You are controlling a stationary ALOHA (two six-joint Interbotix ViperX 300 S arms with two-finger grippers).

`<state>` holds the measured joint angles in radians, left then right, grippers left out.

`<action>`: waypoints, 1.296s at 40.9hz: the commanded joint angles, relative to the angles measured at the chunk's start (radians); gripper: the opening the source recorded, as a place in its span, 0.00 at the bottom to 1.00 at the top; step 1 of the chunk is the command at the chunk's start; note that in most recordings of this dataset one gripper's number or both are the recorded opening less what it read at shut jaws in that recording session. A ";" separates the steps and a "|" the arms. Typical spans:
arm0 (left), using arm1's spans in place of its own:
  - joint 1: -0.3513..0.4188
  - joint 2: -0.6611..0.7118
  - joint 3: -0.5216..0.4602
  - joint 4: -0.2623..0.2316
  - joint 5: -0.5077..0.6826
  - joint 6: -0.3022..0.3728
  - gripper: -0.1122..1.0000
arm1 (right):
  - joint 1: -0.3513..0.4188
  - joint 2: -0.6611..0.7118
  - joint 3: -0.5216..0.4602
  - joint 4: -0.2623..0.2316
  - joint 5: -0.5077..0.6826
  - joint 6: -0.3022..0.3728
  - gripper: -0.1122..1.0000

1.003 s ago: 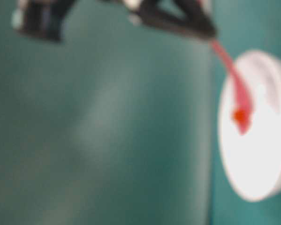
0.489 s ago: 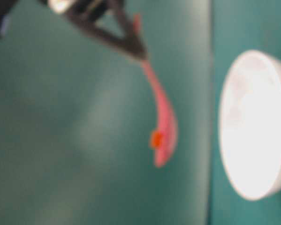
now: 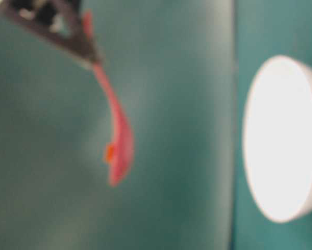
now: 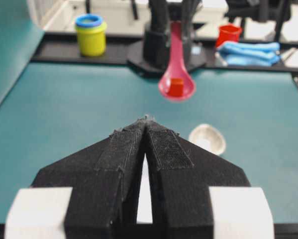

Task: Grip the spoon and scoop the red block from the bowl with right arm.
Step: 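Raise the spoon holding the red cube up out of the bowl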

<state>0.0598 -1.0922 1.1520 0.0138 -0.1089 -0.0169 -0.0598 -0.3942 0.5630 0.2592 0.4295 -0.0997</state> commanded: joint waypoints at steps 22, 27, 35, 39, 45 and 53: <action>0.002 -0.003 -0.025 0.003 -0.011 0.000 0.10 | -0.052 -0.063 -0.035 -0.021 -0.002 -0.002 0.32; 0.003 -0.003 -0.025 0.003 -0.009 0.000 0.10 | -0.054 -0.061 -0.035 -0.026 -0.002 -0.002 0.32; 0.003 -0.005 -0.025 0.003 -0.008 0.000 0.10 | -0.054 -0.061 -0.034 -0.026 -0.002 -0.002 0.32; 0.003 -0.003 -0.025 0.003 -0.008 0.000 0.10 | -0.054 -0.061 -0.034 -0.026 -0.002 -0.002 0.32; 0.003 -0.003 -0.025 0.003 -0.008 0.000 0.10 | -0.052 -0.063 -0.034 -0.028 0.003 -0.002 0.32; 0.003 -0.002 -0.023 0.003 -0.008 -0.006 0.10 | -0.054 -0.061 -0.032 -0.028 0.014 -0.002 0.32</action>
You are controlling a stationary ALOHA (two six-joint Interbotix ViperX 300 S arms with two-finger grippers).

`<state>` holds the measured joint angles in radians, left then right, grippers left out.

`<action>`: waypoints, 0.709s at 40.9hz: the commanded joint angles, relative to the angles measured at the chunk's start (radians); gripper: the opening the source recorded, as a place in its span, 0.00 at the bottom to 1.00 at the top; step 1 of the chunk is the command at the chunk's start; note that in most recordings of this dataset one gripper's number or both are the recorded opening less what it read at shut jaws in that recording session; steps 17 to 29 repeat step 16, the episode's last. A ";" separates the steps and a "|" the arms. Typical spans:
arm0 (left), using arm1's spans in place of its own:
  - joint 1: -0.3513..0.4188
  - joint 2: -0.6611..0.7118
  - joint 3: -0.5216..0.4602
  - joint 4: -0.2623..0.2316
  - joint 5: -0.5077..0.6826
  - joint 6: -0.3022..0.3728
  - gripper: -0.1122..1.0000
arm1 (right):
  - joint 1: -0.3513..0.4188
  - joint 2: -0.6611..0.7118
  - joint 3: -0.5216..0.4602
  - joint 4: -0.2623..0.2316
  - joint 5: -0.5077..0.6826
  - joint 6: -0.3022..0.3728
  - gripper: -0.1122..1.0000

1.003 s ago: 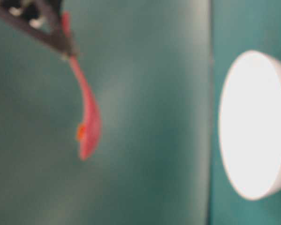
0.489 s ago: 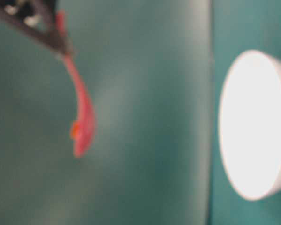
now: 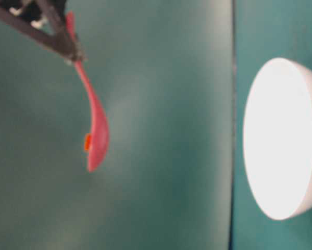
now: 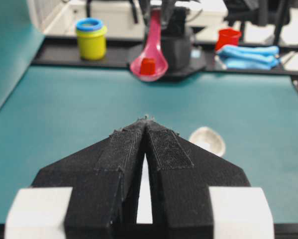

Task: Grip the spoon and scoop the red block from the bowl with right arm.
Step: 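Raise the spoon holding the red cube up out of the bowl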

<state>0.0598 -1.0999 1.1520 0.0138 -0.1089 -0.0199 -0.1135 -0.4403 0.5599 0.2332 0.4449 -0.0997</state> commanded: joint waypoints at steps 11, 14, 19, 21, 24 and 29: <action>0.003 0.011 -0.023 0.002 -0.012 -0.009 0.10 | 0.000 -0.015 -0.028 0.000 -0.002 0.000 0.32; 0.003 0.011 -0.023 0.003 -0.012 -0.009 0.10 | 0.000 -0.015 -0.028 -0.002 -0.002 0.000 0.32; 0.003 0.011 -0.023 0.003 -0.012 -0.009 0.10 | 0.000 -0.015 -0.028 -0.002 -0.002 0.000 0.32; 0.003 0.011 -0.023 0.003 -0.012 -0.009 0.10 | 0.000 -0.015 -0.028 -0.002 -0.002 0.000 0.32; 0.003 0.011 -0.023 0.003 -0.012 -0.009 0.10 | 0.000 -0.015 -0.028 -0.002 -0.002 0.000 0.32; 0.003 0.011 -0.023 0.003 -0.012 -0.009 0.10 | 0.000 -0.015 -0.028 -0.002 -0.002 0.000 0.32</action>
